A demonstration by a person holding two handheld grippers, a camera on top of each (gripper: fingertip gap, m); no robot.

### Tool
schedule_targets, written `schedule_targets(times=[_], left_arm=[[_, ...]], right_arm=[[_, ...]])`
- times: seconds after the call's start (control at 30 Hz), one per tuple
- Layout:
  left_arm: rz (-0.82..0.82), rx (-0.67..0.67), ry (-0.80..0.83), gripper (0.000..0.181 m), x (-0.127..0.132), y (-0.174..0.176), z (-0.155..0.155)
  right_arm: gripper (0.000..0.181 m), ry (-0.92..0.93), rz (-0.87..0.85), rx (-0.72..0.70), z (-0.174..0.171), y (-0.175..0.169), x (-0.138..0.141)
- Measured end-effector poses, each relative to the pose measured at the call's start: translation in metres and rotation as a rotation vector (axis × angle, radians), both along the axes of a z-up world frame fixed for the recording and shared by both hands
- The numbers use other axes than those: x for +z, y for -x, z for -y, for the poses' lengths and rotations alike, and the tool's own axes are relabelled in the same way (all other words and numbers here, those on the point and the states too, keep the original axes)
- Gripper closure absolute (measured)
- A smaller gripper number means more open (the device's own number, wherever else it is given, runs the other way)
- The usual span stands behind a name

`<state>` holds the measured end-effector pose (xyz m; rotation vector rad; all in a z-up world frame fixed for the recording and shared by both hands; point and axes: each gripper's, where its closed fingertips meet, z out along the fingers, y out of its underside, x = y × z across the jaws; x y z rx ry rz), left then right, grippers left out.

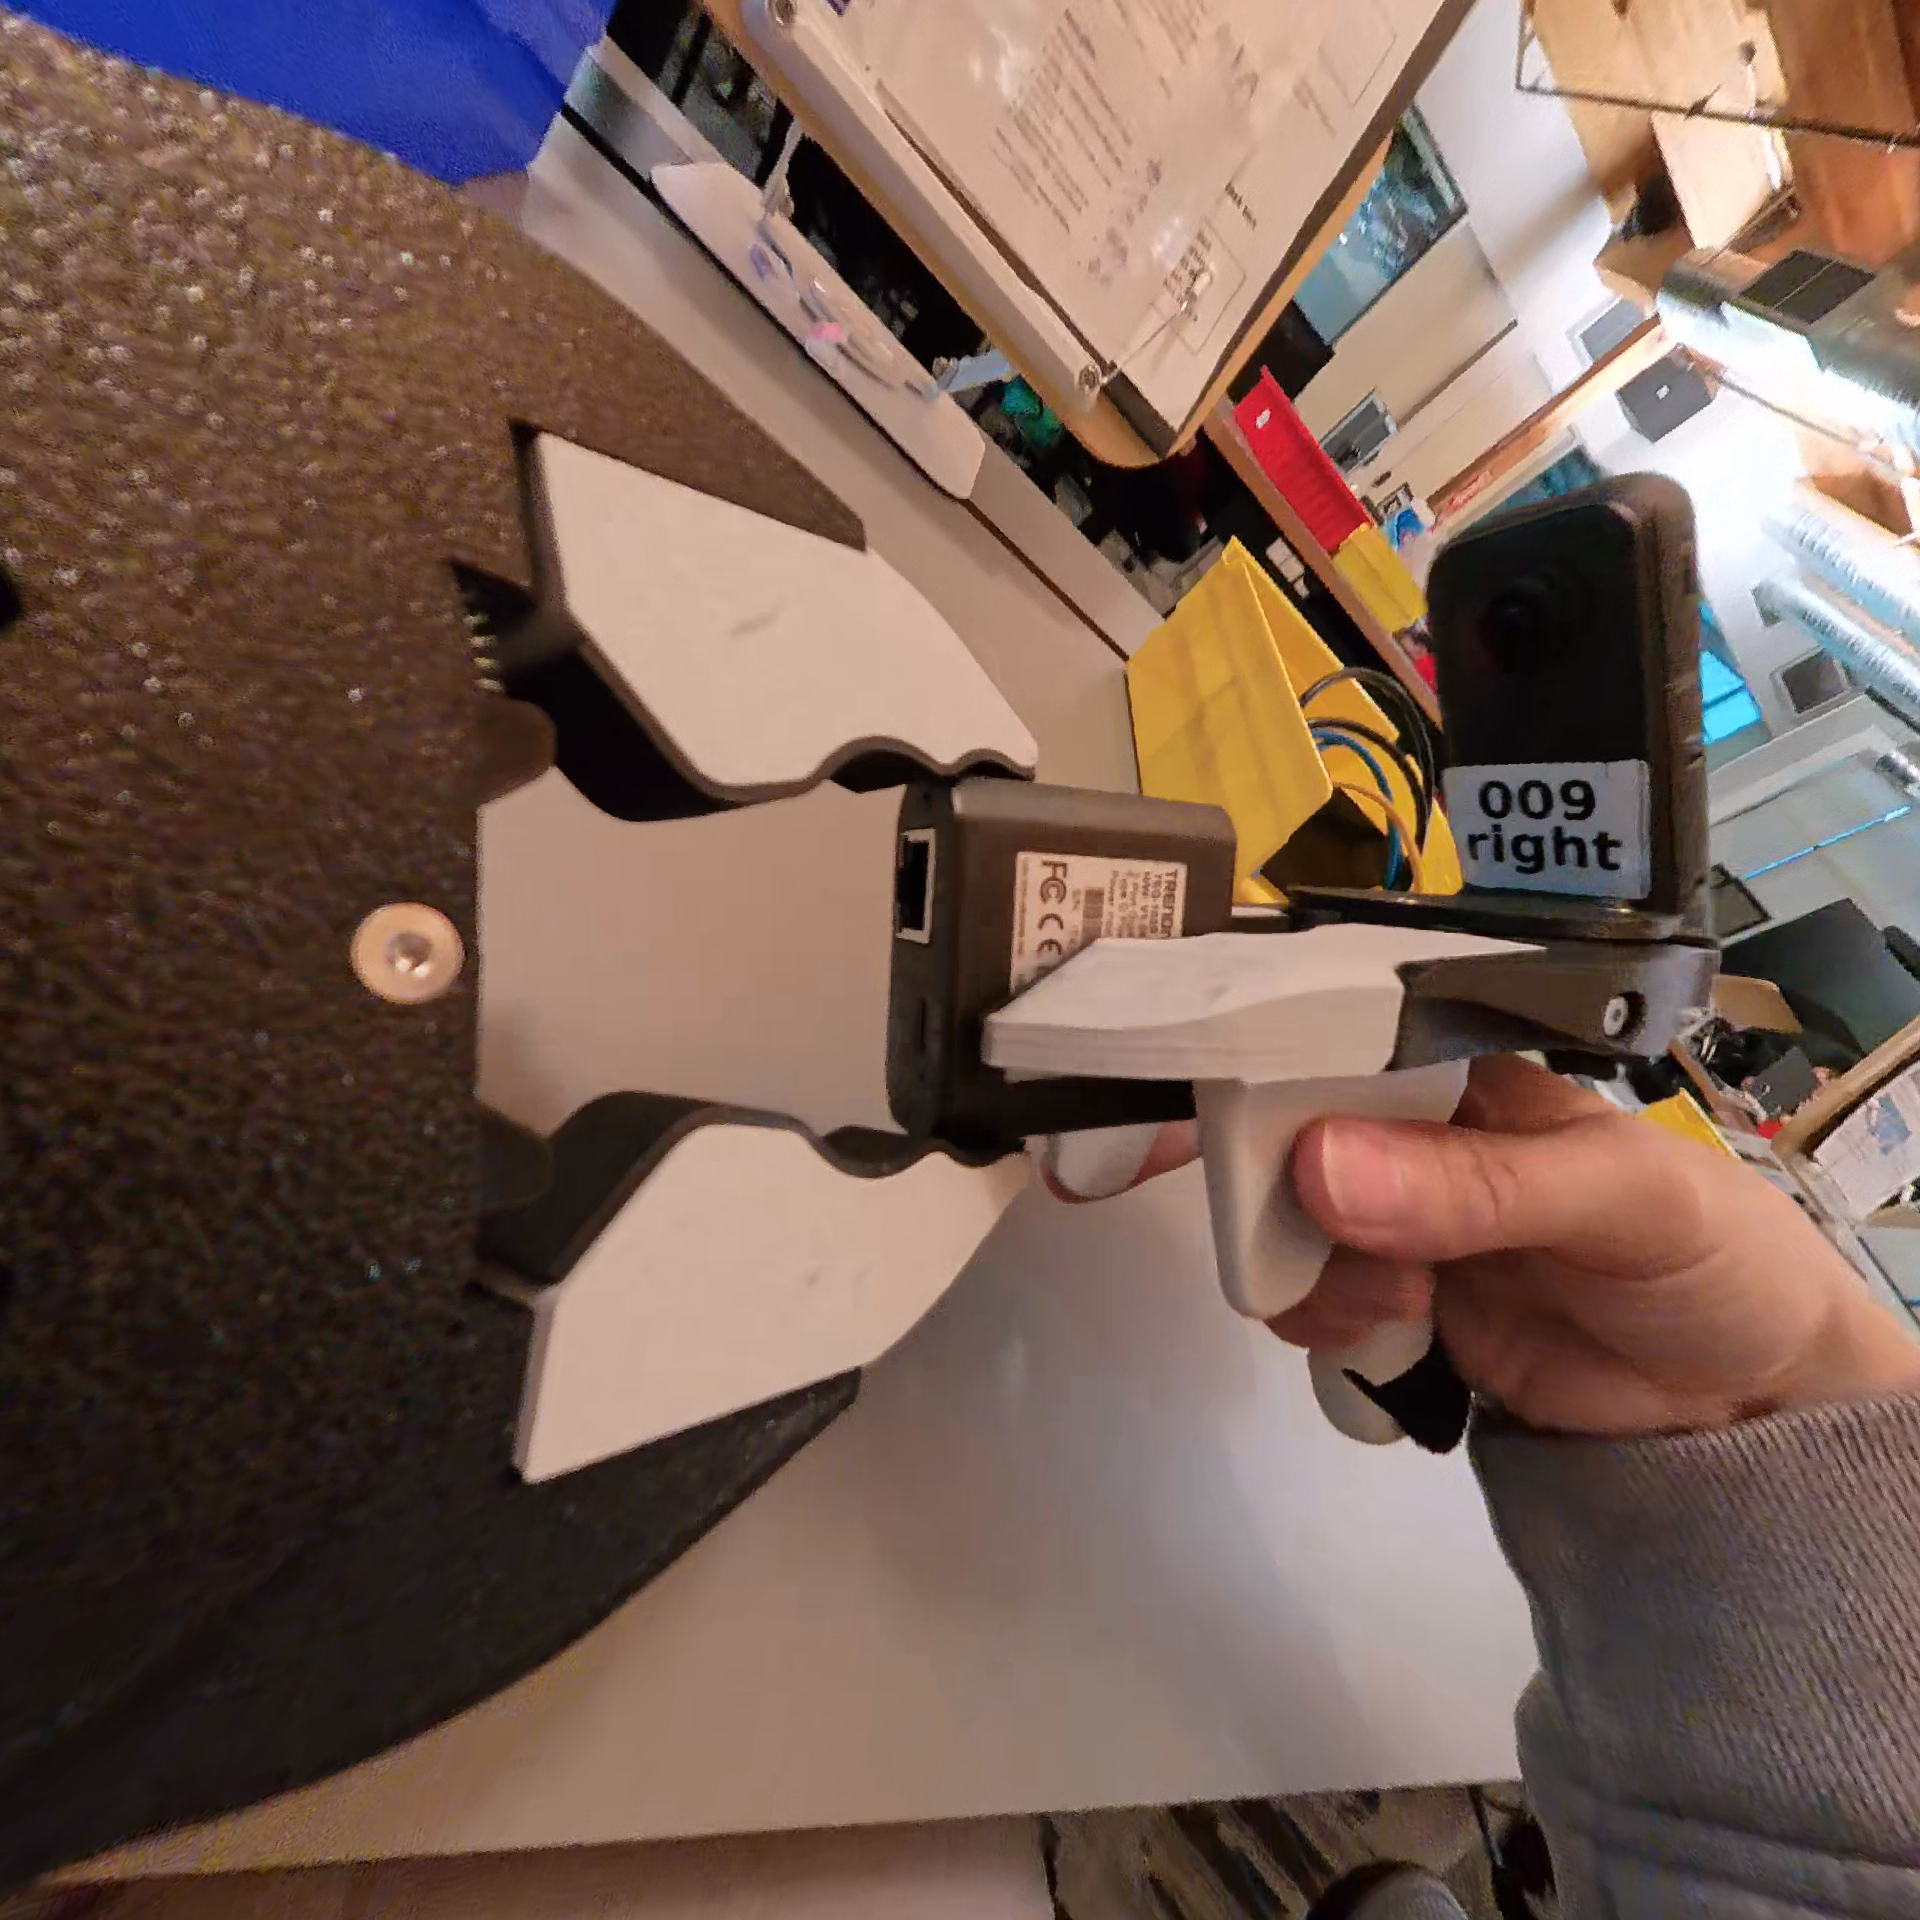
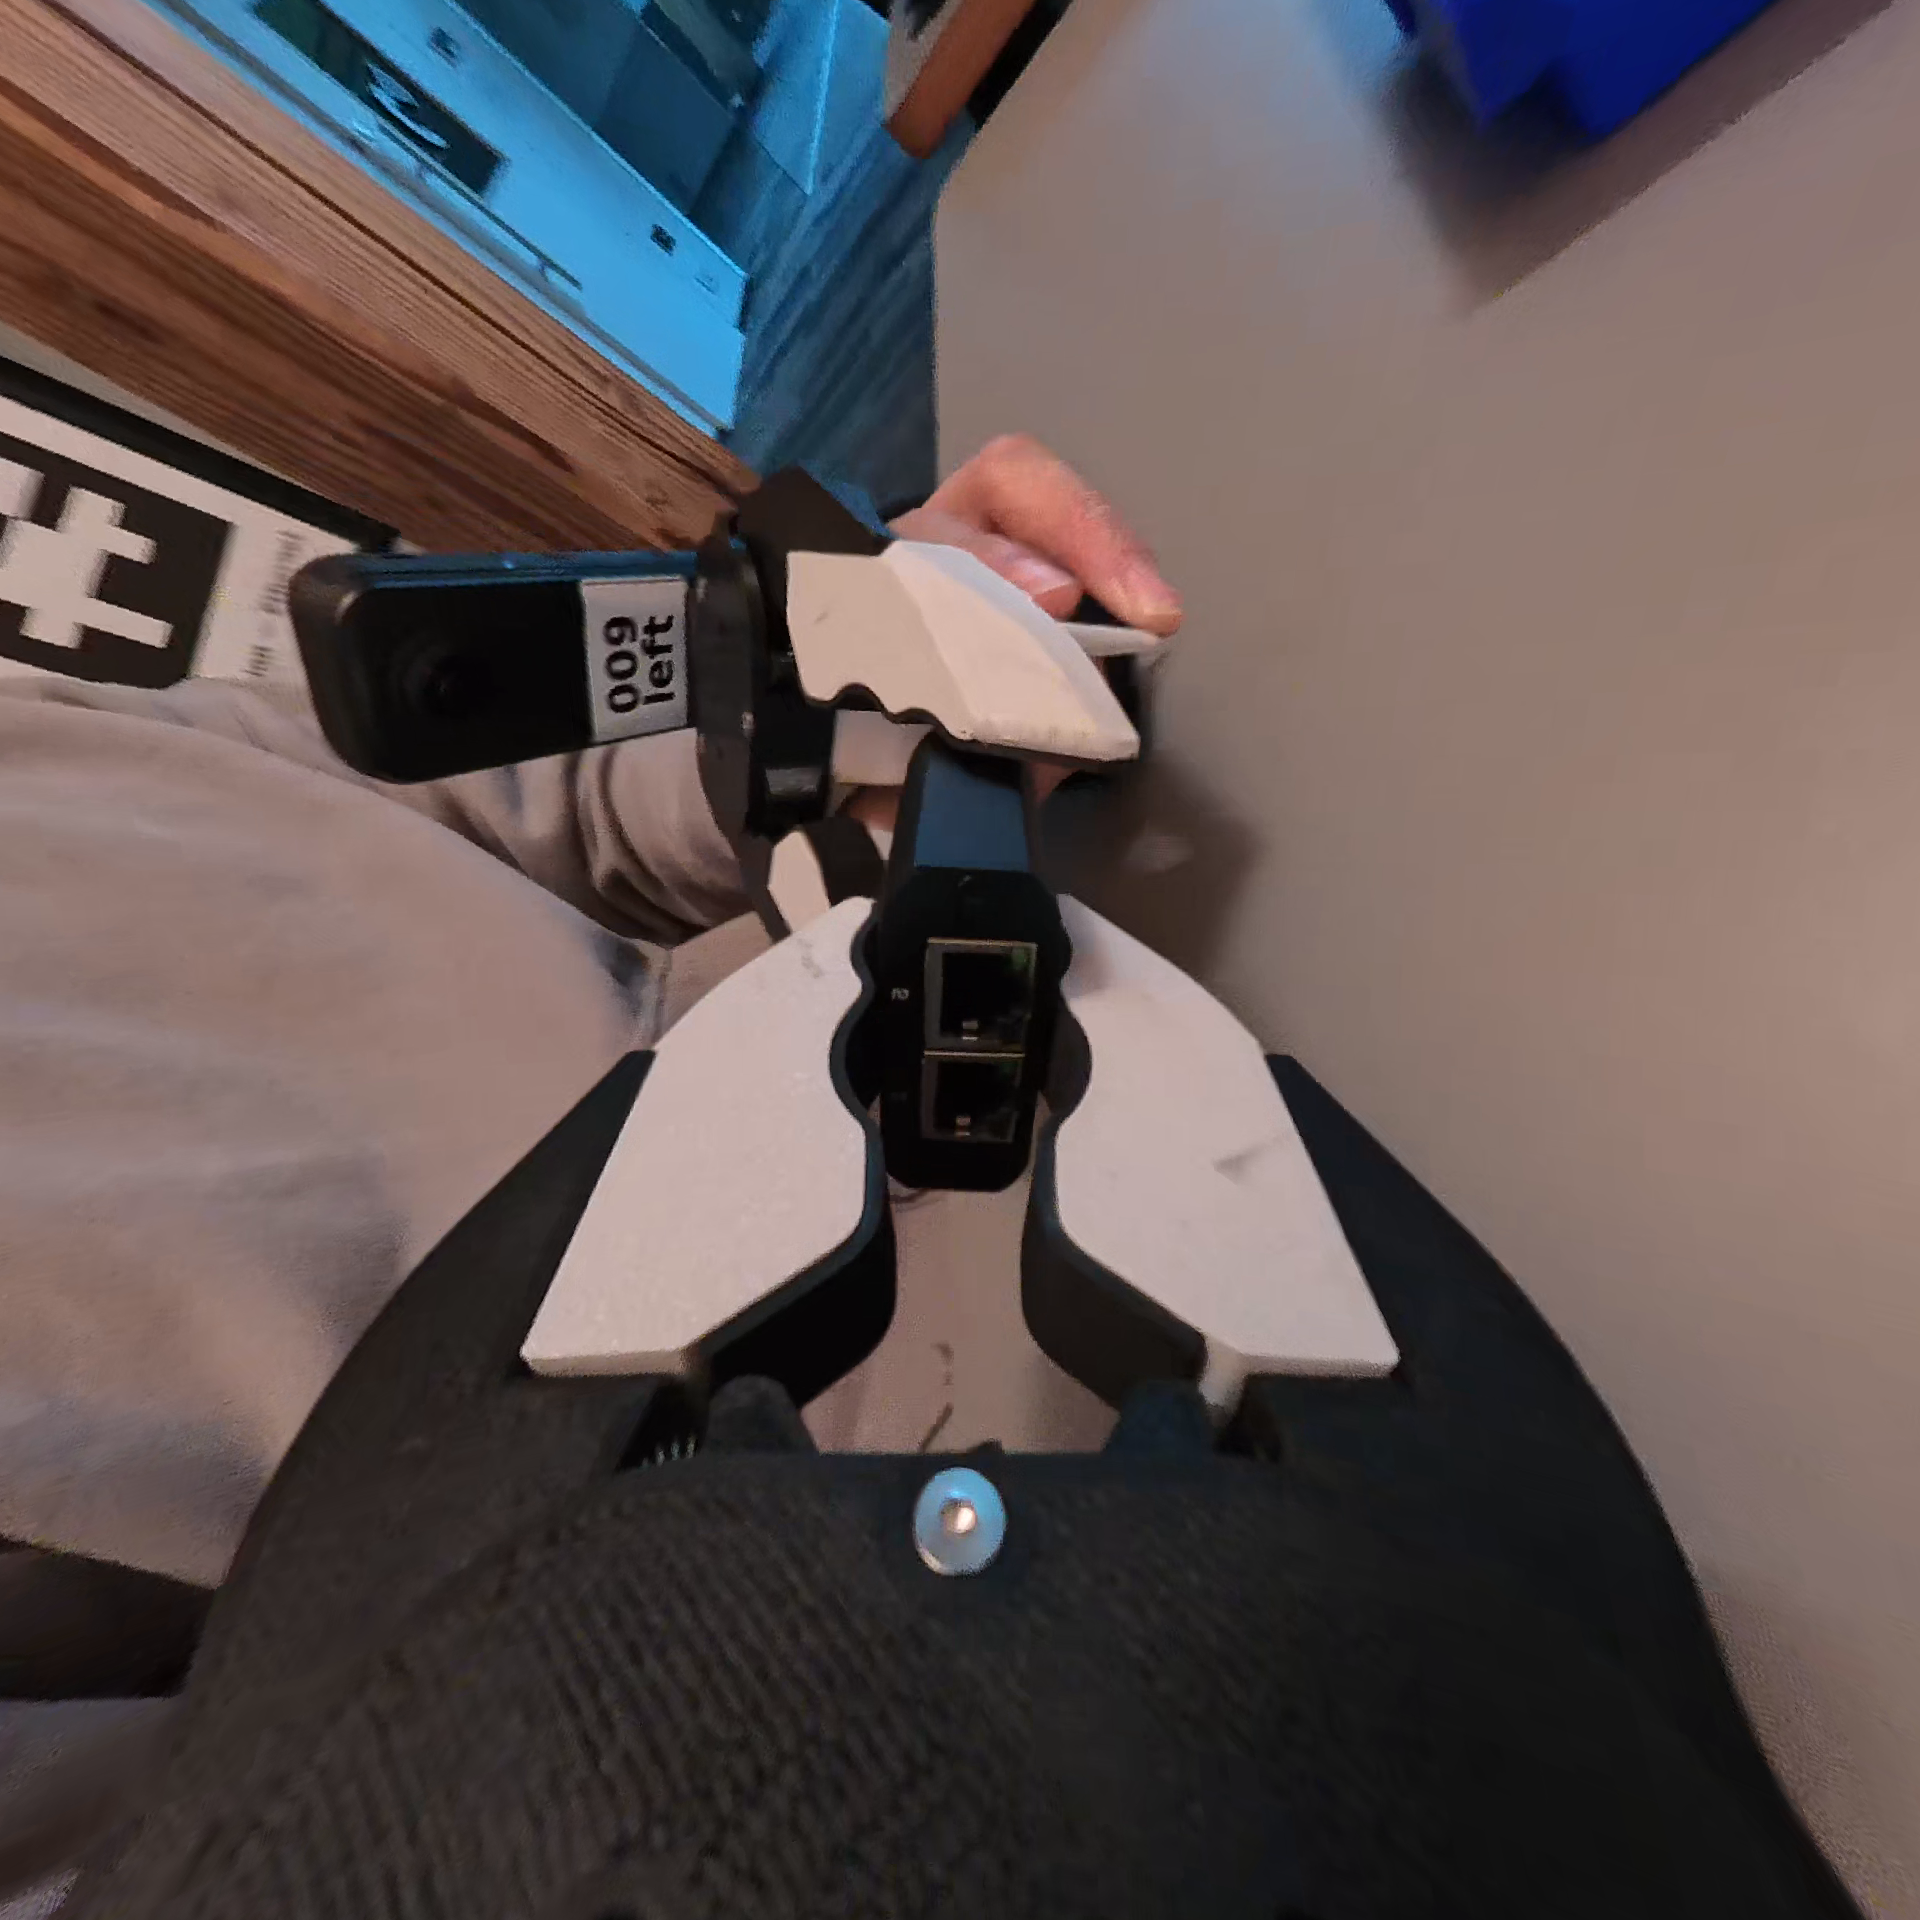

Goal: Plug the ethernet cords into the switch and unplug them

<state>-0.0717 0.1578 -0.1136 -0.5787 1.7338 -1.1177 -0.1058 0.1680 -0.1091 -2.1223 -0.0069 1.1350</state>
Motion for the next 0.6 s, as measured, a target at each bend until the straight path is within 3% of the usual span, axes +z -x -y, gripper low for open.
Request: schedule_targets(times=[0.07, 0.13, 0.27, 0.4, 0.5, 0.6], left_arm=[[0.023, 0.046, 0.027, 0.112, 0.004, -0.003, -0.004], [0.022, 0.059, 0.058, 0.104, 0.007, -0.003, -0.008], [0.012, 0.065, 0.158, 0.107, 0.012, -0.004, -0.016], [-0.003, 0.072, 0.220, 0.111, 0.013, -0.006, -0.022], [-0.016, 0.077, 0.230, 0.112, 0.013, -0.007, -0.023], [-0.033, 0.089, 0.220, 0.116, 0.010, -0.009, -0.024]], right_arm=[[0.156, 0.013, 0.140, -0.051, -0.001, -0.025, 0.003], [0.156, 0.040, 0.349, -0.163, -0.002, -0.074, 0.009], [0.156, 0.174, 0.901, -0.432, 0.017, -0.221, 0.043], [0.156, 0.362, 1.329, -0.616, 0.043, -0.361, 0.086], [0.156, 0.491, 1.440, -0.557, 0.045, -0.422, 0.077], [0.156, 0.590, 1.369, -0.520, 0.039, -0.448, 0.045]])
